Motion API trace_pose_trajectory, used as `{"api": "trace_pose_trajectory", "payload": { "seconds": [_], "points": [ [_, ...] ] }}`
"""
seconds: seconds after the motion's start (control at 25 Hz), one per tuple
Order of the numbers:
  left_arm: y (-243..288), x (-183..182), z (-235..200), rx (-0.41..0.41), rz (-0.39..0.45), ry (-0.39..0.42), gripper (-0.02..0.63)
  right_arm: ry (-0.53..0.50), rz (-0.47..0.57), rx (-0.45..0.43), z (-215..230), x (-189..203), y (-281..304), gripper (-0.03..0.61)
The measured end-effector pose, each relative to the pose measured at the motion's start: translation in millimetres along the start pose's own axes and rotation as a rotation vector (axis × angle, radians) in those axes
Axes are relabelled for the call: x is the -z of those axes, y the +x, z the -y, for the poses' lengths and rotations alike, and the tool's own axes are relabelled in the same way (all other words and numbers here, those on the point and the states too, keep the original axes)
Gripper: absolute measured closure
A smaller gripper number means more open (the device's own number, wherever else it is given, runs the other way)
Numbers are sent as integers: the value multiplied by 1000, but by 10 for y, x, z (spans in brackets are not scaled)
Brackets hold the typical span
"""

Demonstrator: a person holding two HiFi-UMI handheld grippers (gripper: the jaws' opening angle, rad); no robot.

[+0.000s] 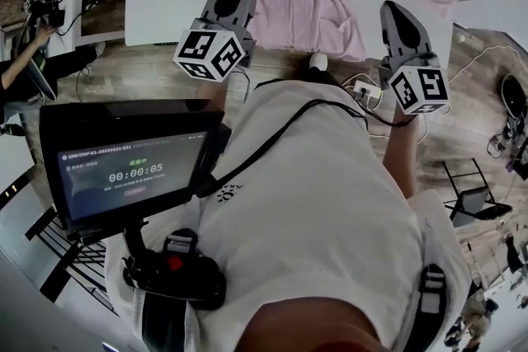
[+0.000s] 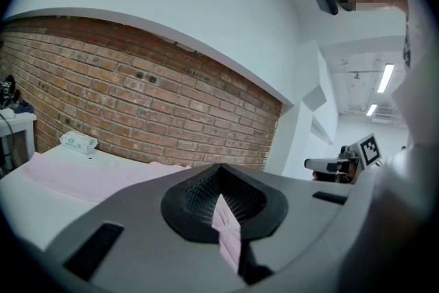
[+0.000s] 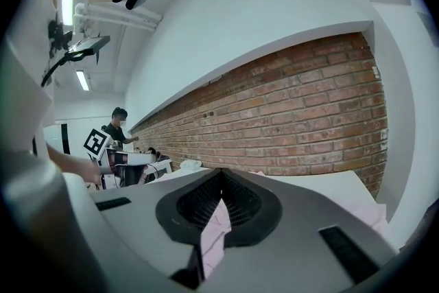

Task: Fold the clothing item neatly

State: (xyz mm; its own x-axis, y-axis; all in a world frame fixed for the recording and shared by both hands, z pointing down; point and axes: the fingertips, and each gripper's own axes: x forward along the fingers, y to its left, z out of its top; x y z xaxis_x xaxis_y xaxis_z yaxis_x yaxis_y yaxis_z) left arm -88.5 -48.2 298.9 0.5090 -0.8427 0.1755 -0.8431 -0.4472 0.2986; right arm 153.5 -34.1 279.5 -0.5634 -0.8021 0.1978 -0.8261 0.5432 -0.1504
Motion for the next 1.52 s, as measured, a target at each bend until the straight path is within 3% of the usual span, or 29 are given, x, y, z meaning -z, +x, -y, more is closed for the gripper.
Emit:
{"api": "trace_pose_trajectory", "payload": {
  "seconds": [0.4,0.64,0.84,0.96,1.2,1.52],
  "points": [
    [431,105,155,-19,-52,14,620,18,-38,-20,558,79,120,575],
    [658,140,228,26,-80,14,620,45,-54,6,665,151,136,575],
    [883,164,29,75,-108,10,620,51,-79,59,656,197,302,575],
    [1075,172,56,163,-140,28,620,67,-79,128,646,204,280,575],
    [1478,125,588,374,-182,124,620,71,-67,252,709,209,-20,575],
    [2172,384,1264,698,-301,211,620,132,-90,497,1153,471,-276,575]
  ]
}}
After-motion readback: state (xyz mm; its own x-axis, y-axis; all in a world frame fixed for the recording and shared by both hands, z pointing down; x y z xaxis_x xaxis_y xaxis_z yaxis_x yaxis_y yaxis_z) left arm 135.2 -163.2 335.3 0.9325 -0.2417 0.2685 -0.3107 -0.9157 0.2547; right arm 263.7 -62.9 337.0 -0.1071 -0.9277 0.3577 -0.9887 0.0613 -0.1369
